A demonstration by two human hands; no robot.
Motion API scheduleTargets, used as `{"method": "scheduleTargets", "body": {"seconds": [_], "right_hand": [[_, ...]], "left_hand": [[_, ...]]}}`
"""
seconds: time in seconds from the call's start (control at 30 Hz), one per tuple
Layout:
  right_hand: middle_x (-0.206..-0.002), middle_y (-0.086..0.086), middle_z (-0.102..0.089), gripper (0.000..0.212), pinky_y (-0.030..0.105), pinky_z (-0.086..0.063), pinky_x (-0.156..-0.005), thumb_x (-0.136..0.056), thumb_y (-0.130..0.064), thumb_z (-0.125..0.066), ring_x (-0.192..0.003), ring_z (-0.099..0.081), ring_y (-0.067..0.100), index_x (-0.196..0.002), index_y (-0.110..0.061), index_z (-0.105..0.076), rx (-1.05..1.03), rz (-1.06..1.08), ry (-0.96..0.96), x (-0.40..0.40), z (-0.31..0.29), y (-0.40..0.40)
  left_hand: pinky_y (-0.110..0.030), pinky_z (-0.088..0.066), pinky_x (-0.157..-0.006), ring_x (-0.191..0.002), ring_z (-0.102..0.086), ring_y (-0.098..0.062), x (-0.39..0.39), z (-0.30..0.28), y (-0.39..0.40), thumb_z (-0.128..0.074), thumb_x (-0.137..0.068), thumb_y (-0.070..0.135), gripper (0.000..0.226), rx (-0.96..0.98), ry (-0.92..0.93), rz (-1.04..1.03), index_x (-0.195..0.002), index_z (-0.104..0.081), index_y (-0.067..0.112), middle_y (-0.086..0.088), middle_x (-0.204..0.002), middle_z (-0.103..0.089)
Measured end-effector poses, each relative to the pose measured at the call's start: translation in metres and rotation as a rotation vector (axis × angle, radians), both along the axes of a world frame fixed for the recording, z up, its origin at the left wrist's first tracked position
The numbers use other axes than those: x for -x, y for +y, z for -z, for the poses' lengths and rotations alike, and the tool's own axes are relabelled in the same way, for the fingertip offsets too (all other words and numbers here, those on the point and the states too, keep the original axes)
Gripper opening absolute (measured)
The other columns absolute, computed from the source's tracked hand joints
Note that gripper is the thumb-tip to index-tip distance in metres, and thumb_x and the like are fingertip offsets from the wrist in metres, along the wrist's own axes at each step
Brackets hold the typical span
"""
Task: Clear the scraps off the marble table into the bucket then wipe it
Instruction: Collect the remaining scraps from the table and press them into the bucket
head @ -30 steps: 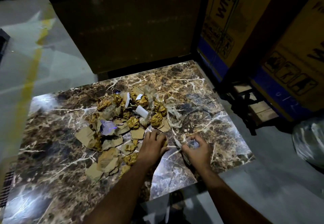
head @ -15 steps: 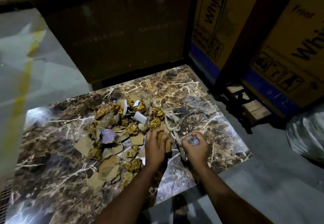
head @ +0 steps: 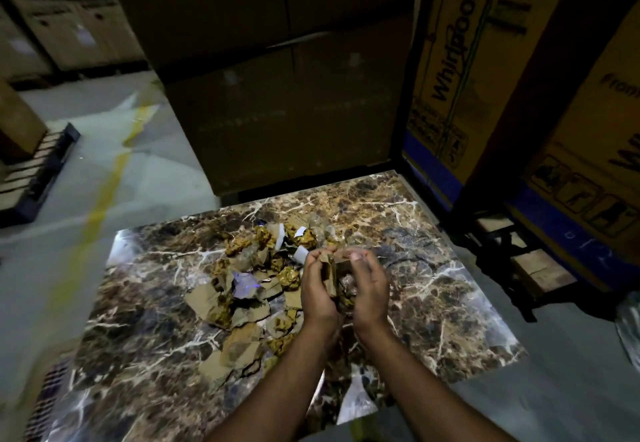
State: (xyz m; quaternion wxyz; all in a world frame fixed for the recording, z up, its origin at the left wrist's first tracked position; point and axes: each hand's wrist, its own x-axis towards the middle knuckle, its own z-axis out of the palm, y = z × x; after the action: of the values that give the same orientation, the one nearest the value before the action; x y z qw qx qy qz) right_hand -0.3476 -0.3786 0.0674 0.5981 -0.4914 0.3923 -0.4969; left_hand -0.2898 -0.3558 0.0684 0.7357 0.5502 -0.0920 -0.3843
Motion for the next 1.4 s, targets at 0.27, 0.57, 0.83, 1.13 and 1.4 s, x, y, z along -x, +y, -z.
{"method": "scheduleTargets", "body": {"seconds": [0.27, 0.57, 0.83, 1.13, 1.4], "right_hand": [[-0.092, -0.003, -0.07, 0.039, 0.034, -0.055, -0.076, -0.094, -0.059, -0.048, -0.087, -0.067, 0.014, -0.094, -0.025, -0.067, 0.184, -0.208, 0.088, -0.031, -0.011, 0.023], [-0.104, -0.008, -0.07, 0.022, 0.046, -0.056, -0.086, -0.095, -0.048, -0.054, -0.101, -0.068, 0.015, -0.104, -0.034, -0.069, 0.279, -0.582, 0.077, -0.088, -0.023, 0.125], [-0.099, -0.005, -0.075, 0.023, 0.032, -0.056, -0.083, -0.087, -0.036, -0.063, -0.096, -0.07, 0.012, -0.101, -0.021, -0.072, 0.198, -0.969, -0.039, -0.138, -0.045, 0.298], [-0.093, 0.01, -0.075, 0.007, 0.039, -0.056, -0.08, -0.087, -0.024, -0.064, -0.094, -0.072, 0.031, -0.089, -0.019, -0.068, 0.171, -1.392, -0.024, -0.162, -0.011, 0.571], [-0.095, 0.012, -0.069, 0.017, 0.059, -0.054, -0.084, -0.088, -0.039, -0.064, -0.092, -0.067, 0.033, -0.091, -0.023, -0.068, 0.179, -1.663, 0.136, -0.157, 0.035, 0.729]], "left_hand": [[-0.015, -0.051, -0.071, -0.079, -0.067, -0.002, -0.008, -0.034, 0.037, -0.045, -0.104, 0.007, 0.021, 0.027, -0.222, -0.304, -0.093, -0.062, 0.012, 0.0, -0.089, -0.069], [-0.024, -0.054, -0.071, -0.08, -0.068, -0.013, -0.051, -0.044, 0.149, -0.053, -0.101, 0.006, 0.019, 0.022, -0.229, -0.742, -0.09, -0.067, 0.012, -0.004, -0.086, -0.071], [-0.036, -0.053, -0.08, -0.085, -0.066, -0.02, -0.085, -0.048, 0.323, -0.064, -0.091, 0.019, 0.007, 0.085, -0.22, -1.133, -0.087, -0.066, 0.014, -0.005, -0.085, -0.072], [-0.027, -0.053, -0.073, -0.08, -0.066, -0.01, -0.085, -0.017, 0.595, -0.056, -0.1, 0.007, 0.014, 0.05, -0.171, -1.52, -0.086, -0.059, 0.007, 0.003, -0.081, -0.071], [-0.041, -0.054, -0.076, -0.086, -0.068, -0.028, -0.072, 0.039, 0.752, -0.054, -0.098, 0.018, 0.015, -0.112, -0.078, -1.764, -0.094, -0.062, 0.006, -0.011, -0.092, -0.071]]}}
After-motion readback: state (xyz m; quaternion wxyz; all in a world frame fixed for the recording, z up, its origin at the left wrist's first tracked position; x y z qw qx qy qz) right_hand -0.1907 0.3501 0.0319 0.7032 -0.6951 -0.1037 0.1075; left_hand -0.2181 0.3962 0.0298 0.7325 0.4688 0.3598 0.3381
